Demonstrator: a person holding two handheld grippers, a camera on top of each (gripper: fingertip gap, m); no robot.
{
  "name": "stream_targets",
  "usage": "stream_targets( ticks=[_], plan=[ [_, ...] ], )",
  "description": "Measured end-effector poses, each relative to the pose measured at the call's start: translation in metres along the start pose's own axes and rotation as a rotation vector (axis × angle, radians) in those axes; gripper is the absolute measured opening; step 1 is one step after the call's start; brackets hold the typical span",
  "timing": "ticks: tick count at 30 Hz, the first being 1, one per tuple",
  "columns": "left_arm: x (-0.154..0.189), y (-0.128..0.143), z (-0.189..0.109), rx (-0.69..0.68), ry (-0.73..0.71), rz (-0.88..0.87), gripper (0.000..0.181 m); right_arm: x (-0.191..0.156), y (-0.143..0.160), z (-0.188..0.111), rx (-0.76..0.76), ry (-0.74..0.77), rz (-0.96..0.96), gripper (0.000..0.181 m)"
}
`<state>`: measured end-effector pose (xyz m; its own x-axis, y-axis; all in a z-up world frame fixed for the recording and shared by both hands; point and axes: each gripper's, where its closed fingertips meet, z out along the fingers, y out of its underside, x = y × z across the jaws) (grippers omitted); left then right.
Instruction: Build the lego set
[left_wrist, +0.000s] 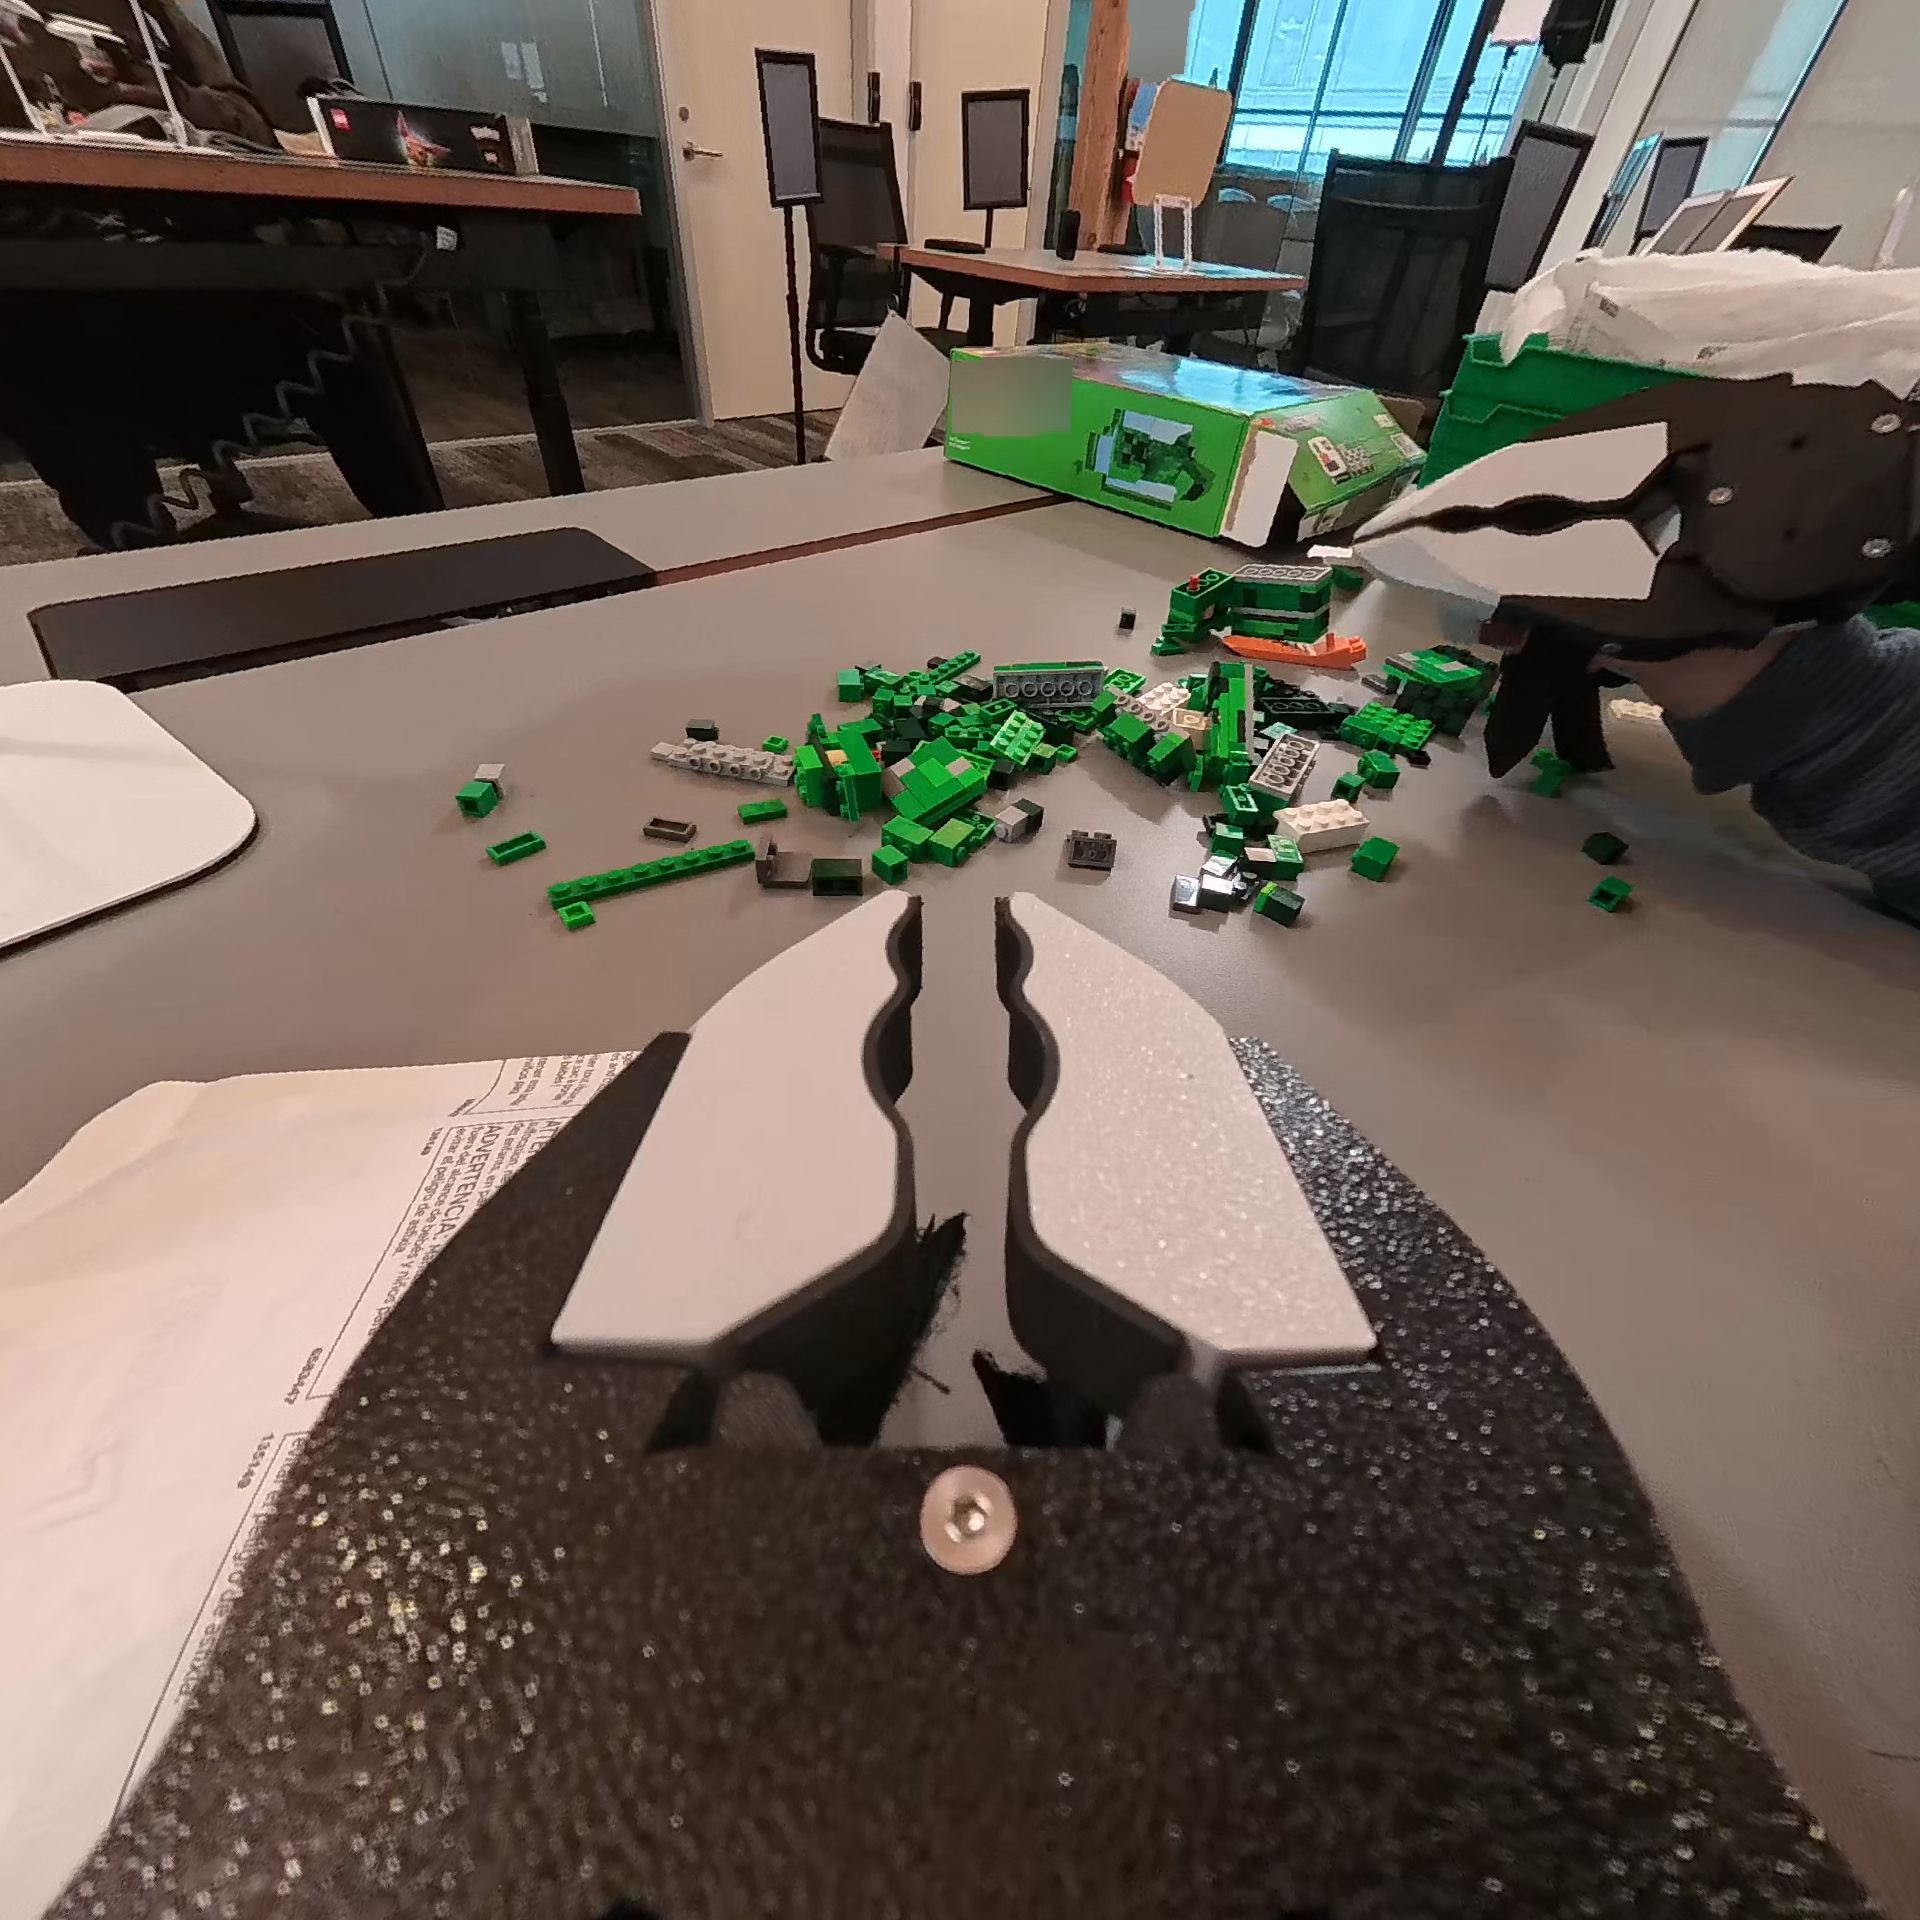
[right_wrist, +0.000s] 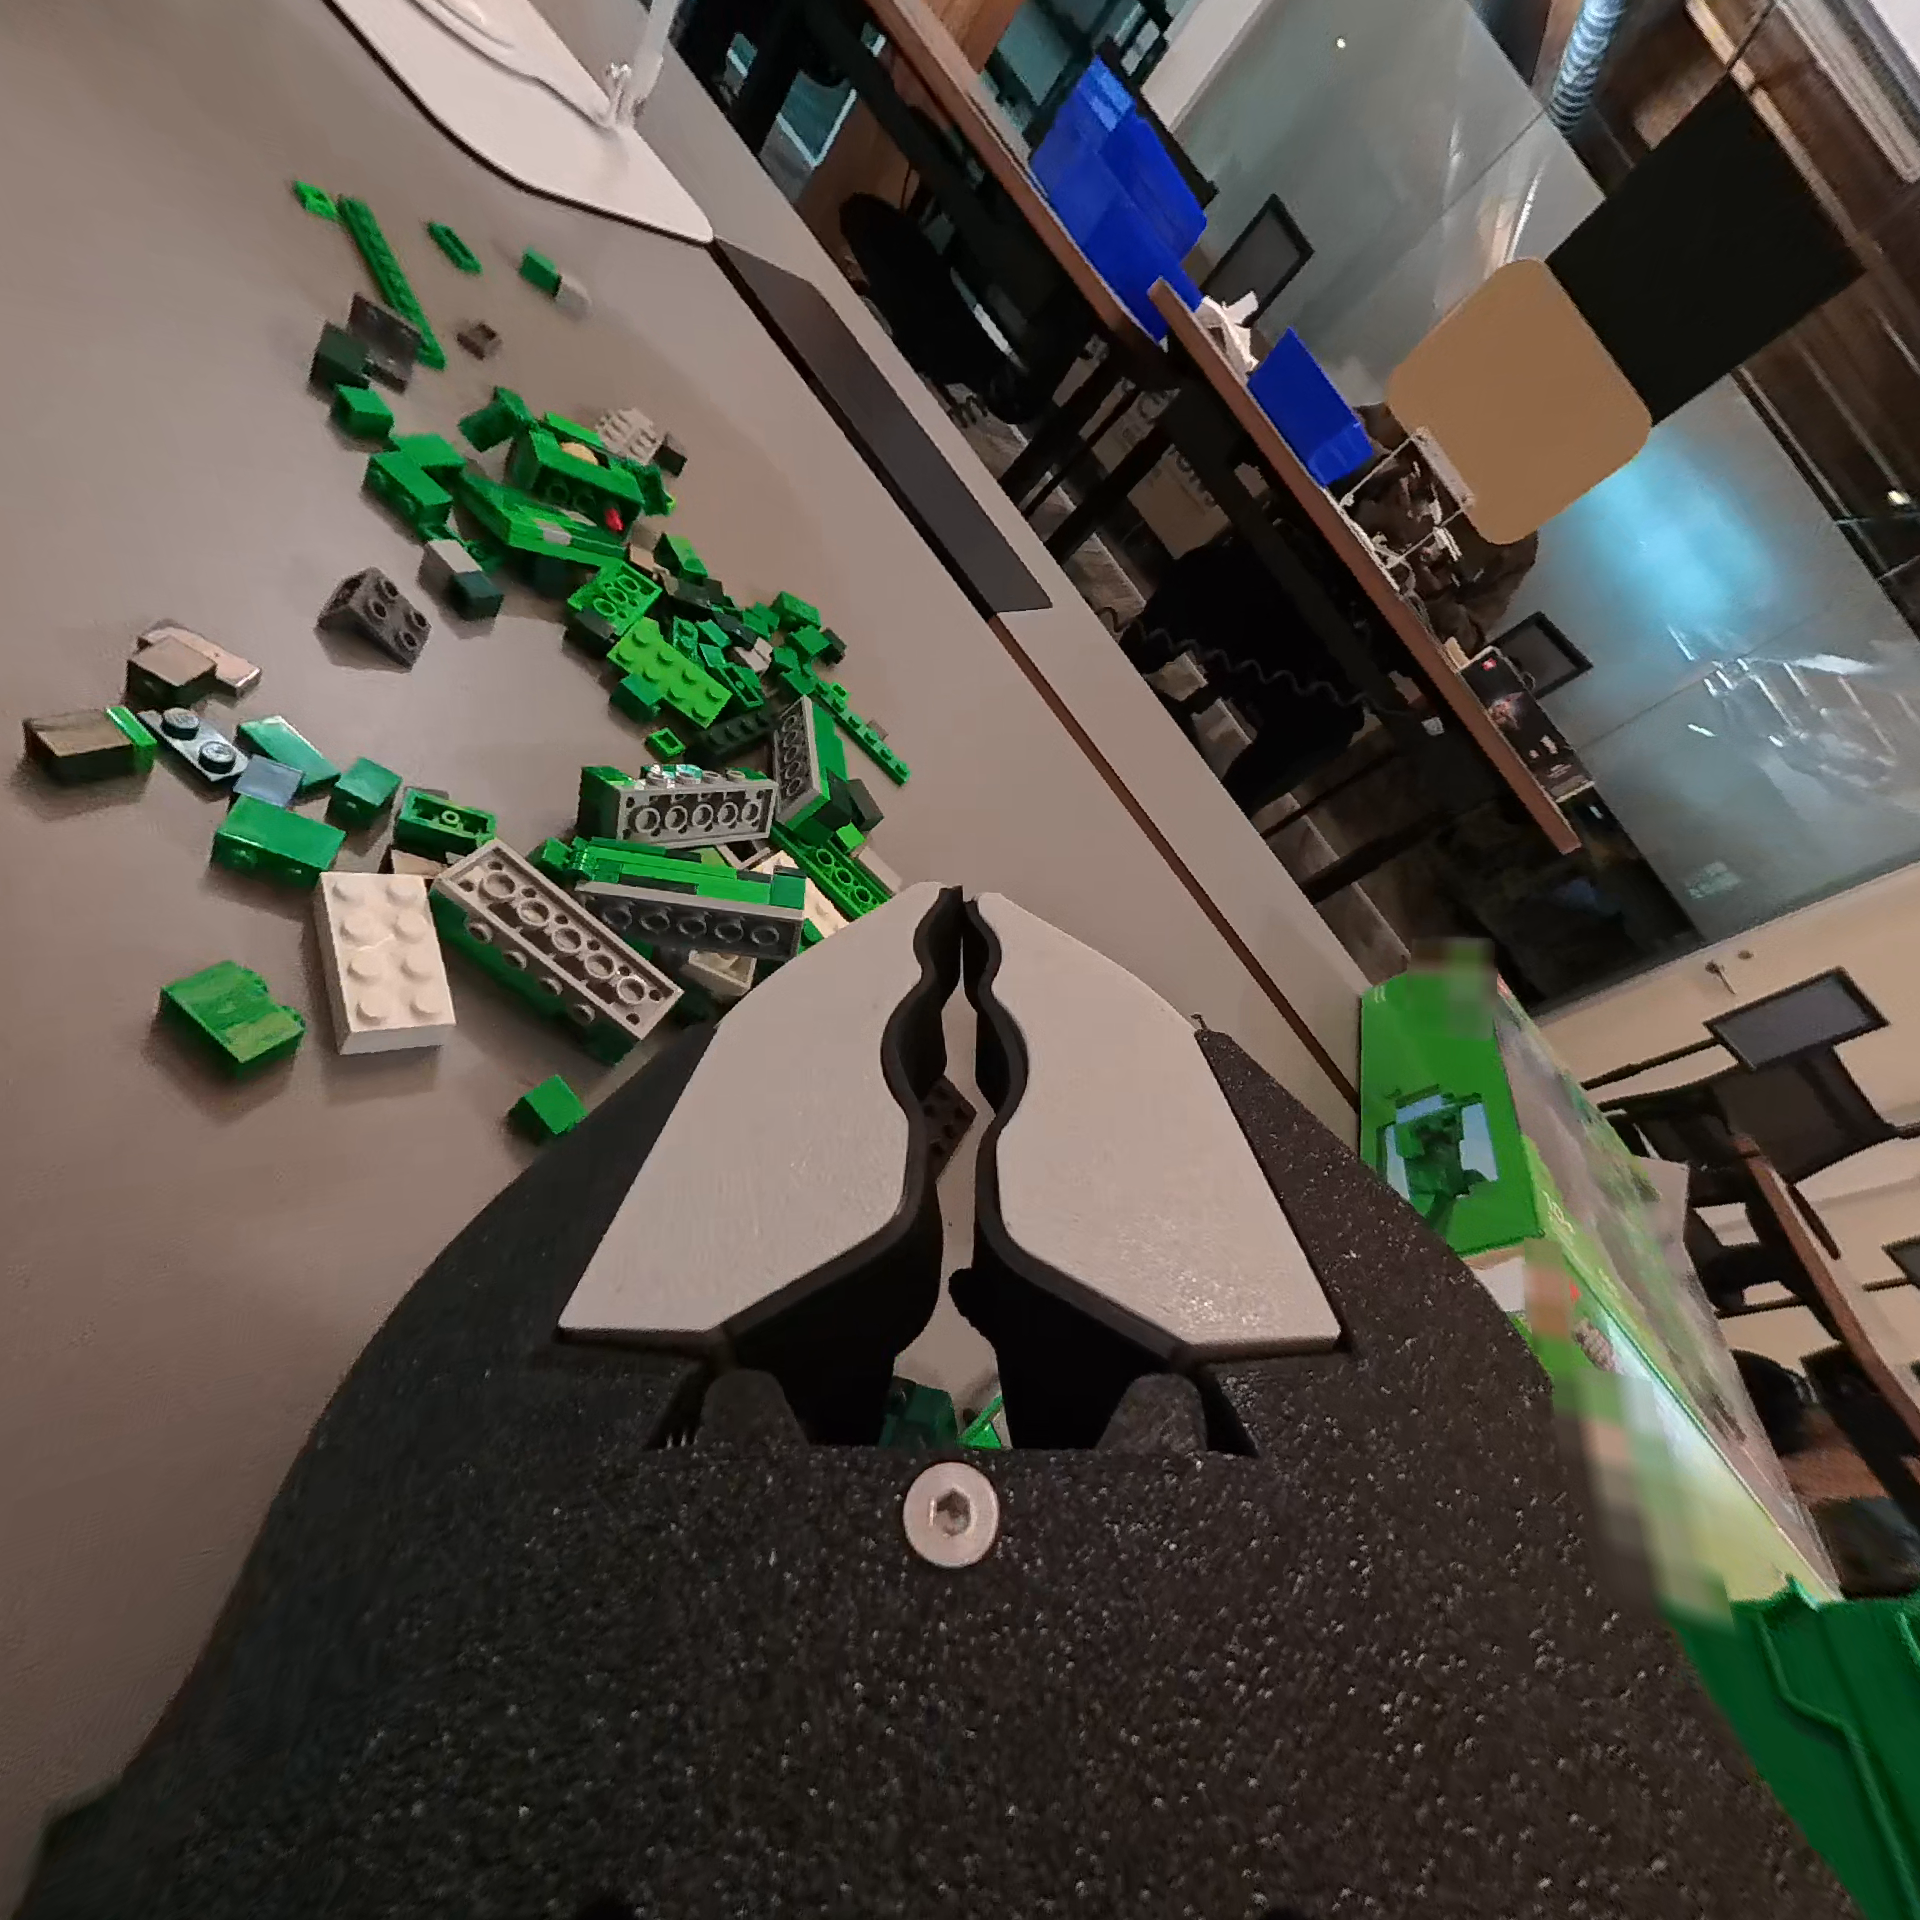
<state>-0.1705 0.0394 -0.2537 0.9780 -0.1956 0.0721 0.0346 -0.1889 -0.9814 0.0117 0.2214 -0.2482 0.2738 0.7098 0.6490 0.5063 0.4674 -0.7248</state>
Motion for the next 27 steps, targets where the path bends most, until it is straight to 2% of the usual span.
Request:
stream_targets(
  ticks=[27],
  plan=[
    [0.0002,0.0,0.0003,0.0,0.001,0.003,0.013,0.0031,-0.001,-0.0016,0.011,0.008,0.044,0.0]
  ],
)
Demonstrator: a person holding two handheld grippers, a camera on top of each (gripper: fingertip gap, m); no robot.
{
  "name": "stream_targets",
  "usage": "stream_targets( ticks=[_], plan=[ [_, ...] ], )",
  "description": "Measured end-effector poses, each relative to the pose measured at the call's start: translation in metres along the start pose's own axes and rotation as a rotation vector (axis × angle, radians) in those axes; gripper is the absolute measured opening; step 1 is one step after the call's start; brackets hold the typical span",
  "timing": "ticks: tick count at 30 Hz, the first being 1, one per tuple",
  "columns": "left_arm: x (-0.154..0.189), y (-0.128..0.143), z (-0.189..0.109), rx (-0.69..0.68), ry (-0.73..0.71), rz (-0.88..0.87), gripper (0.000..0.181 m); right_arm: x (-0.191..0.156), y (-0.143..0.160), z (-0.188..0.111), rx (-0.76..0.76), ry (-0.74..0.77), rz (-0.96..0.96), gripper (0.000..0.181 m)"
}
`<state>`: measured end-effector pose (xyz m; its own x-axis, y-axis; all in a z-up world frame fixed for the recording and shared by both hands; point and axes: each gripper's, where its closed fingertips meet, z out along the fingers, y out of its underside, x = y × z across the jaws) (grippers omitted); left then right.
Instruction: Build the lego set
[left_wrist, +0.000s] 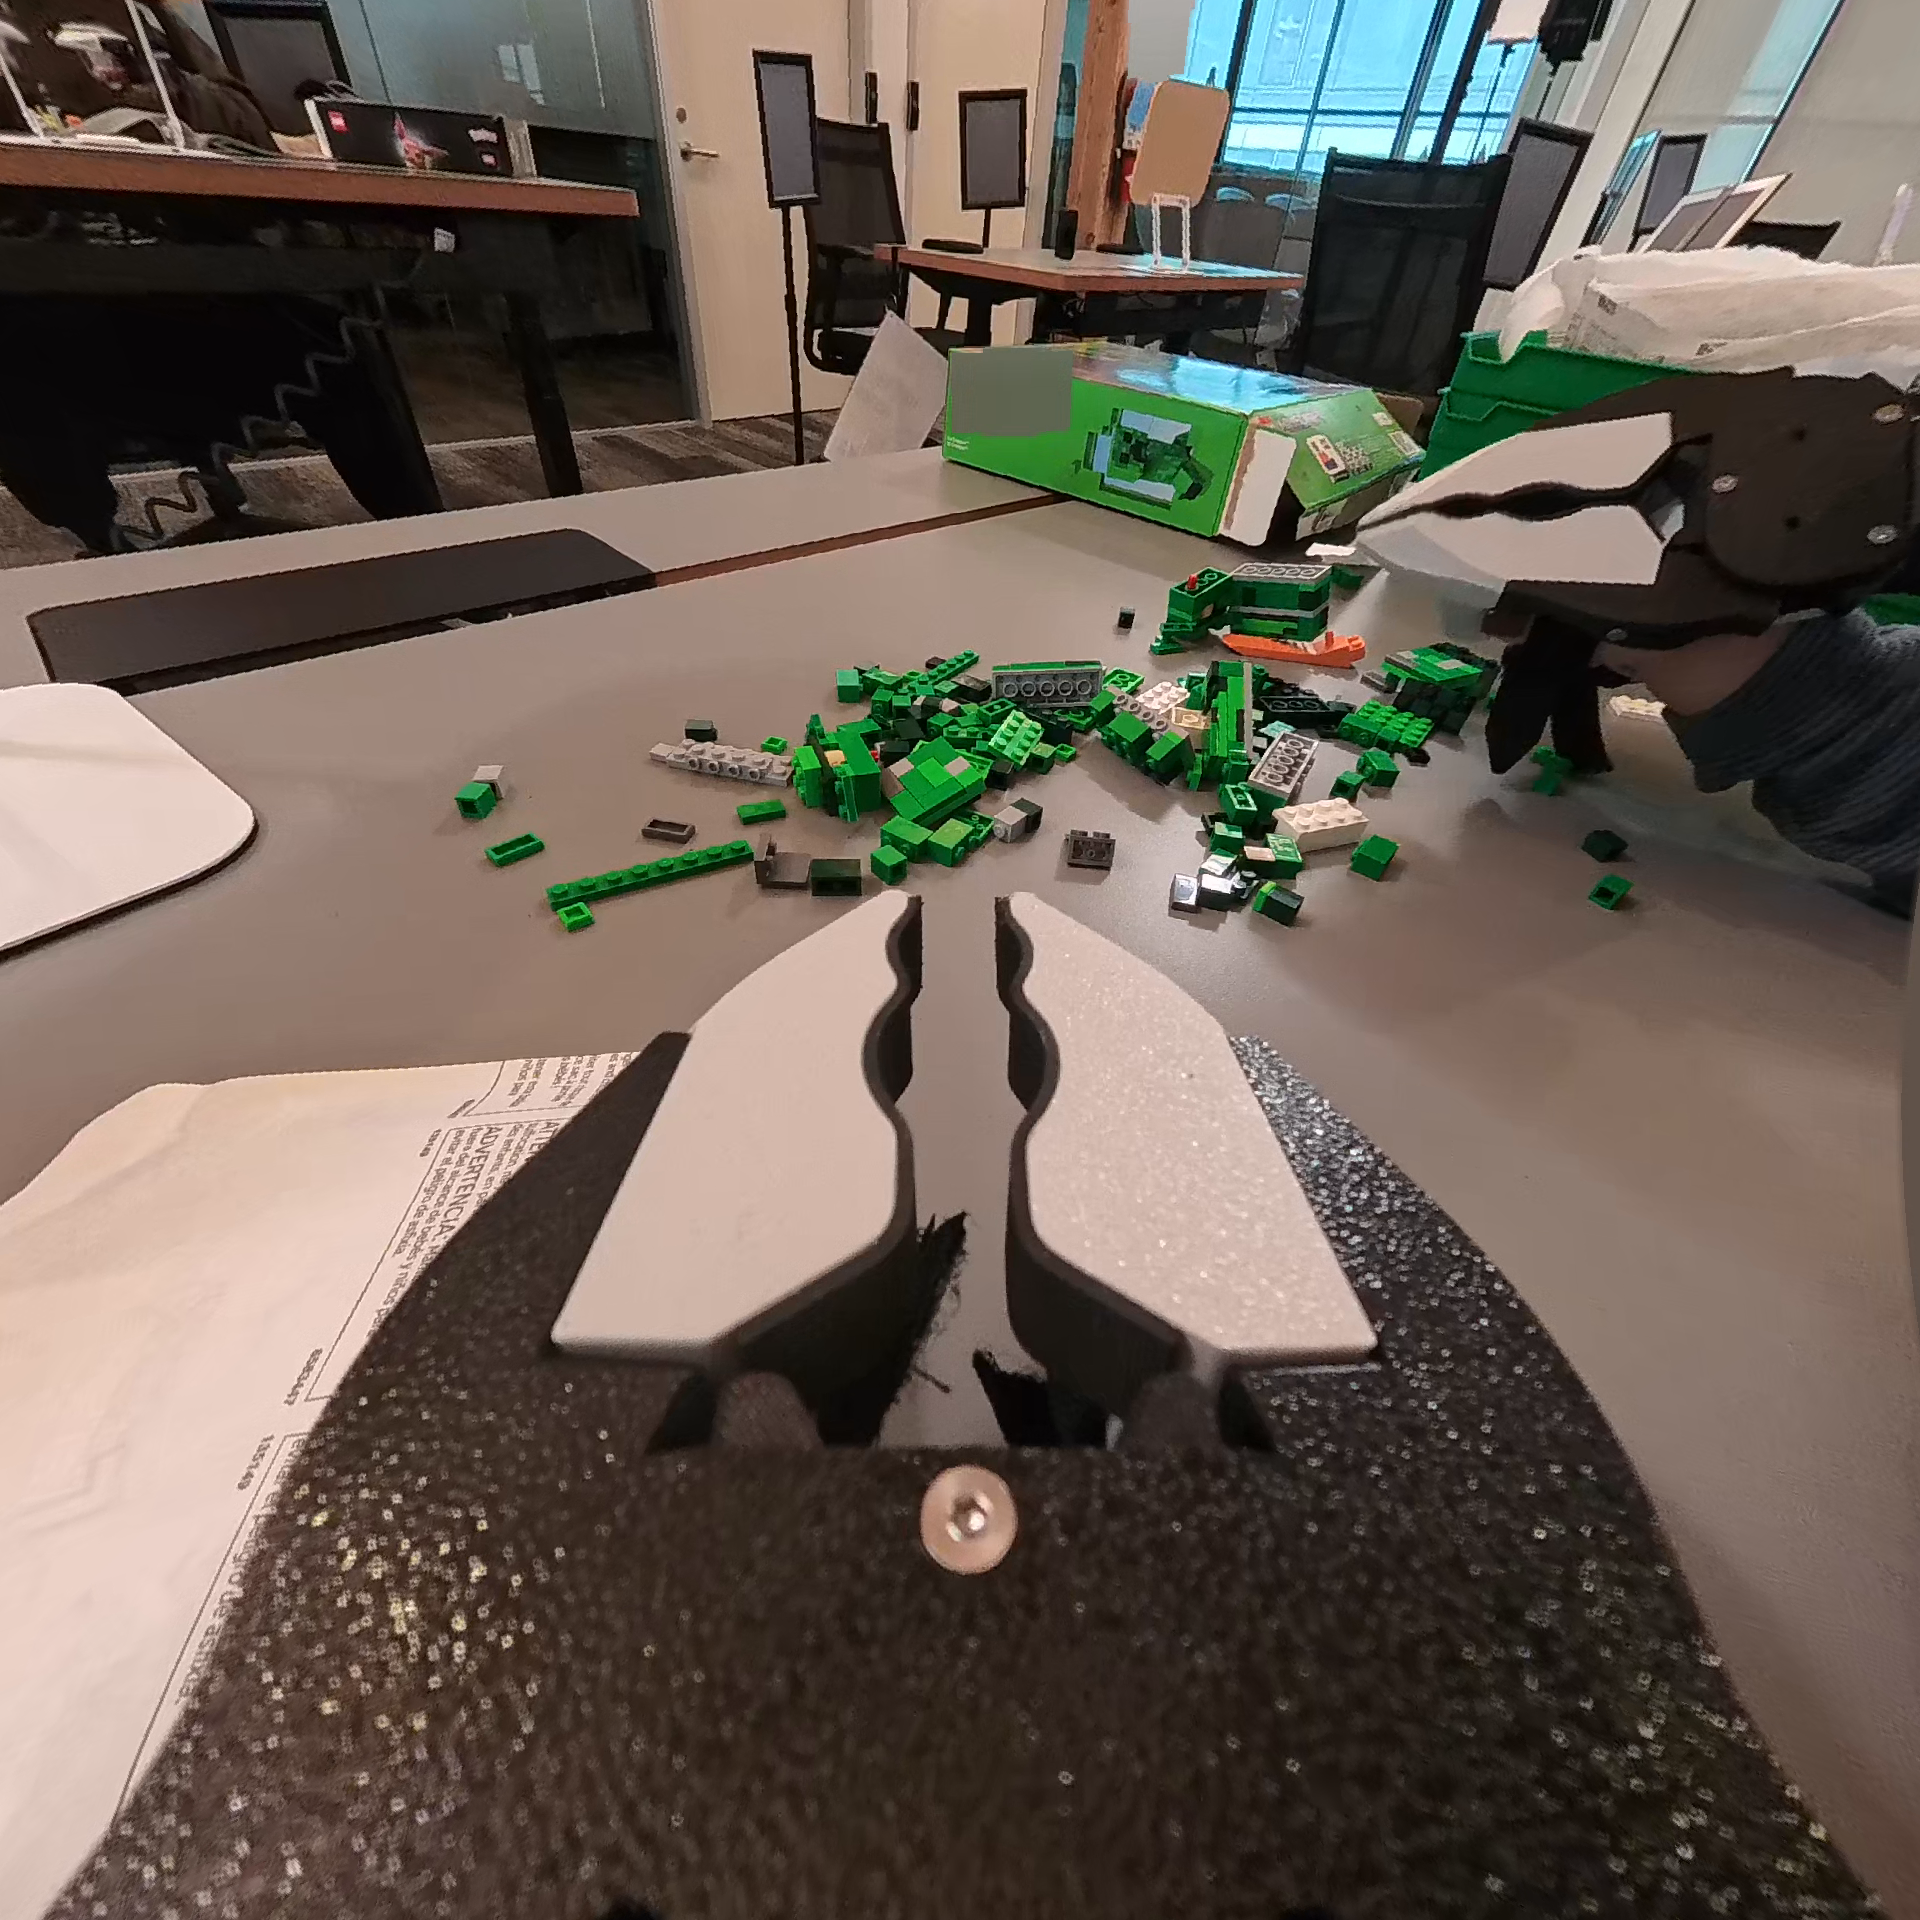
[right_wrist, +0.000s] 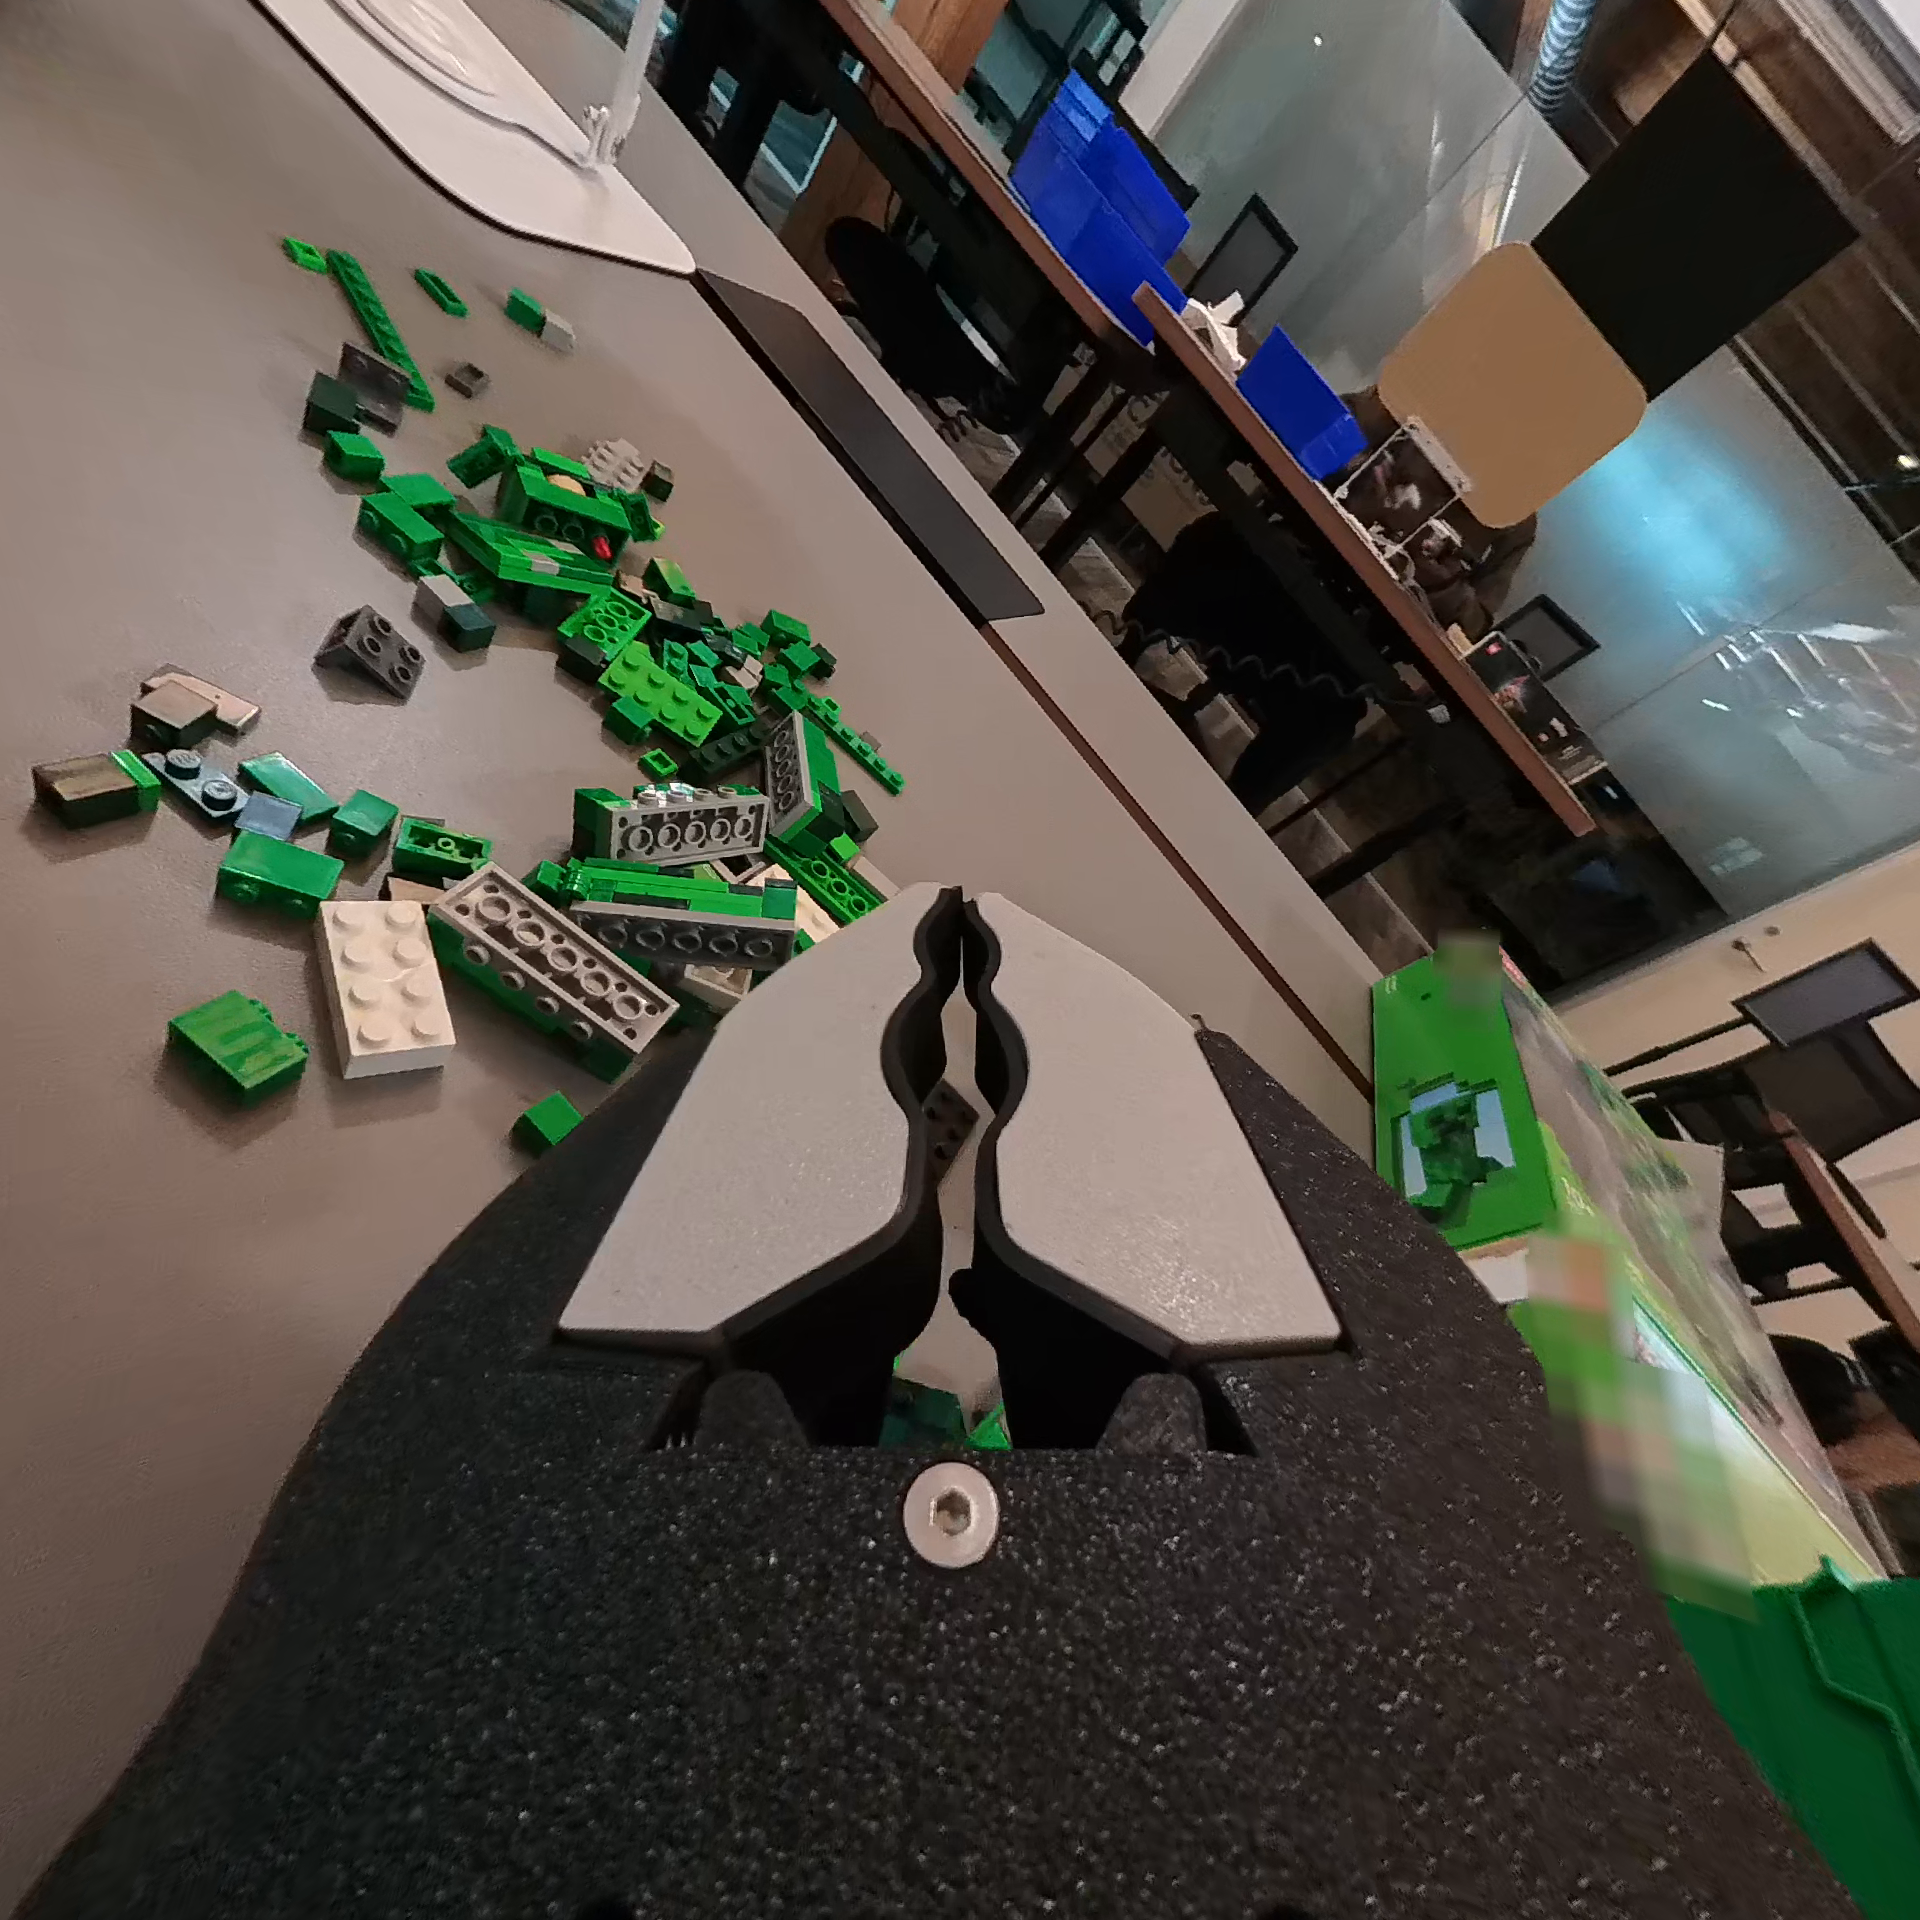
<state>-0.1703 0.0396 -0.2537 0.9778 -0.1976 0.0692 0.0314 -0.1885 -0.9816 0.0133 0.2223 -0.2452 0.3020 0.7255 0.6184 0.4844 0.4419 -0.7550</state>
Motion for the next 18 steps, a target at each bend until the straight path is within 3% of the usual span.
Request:
stream_targets(
  ticks=[18],
  plan=[
    [0.0007,0.0002,0.0,-0.001,0.002,0.002,0.013,-0.0015,0.0024,0.0015,-0.012,-0.007,0.005,0.0]
  ],
)
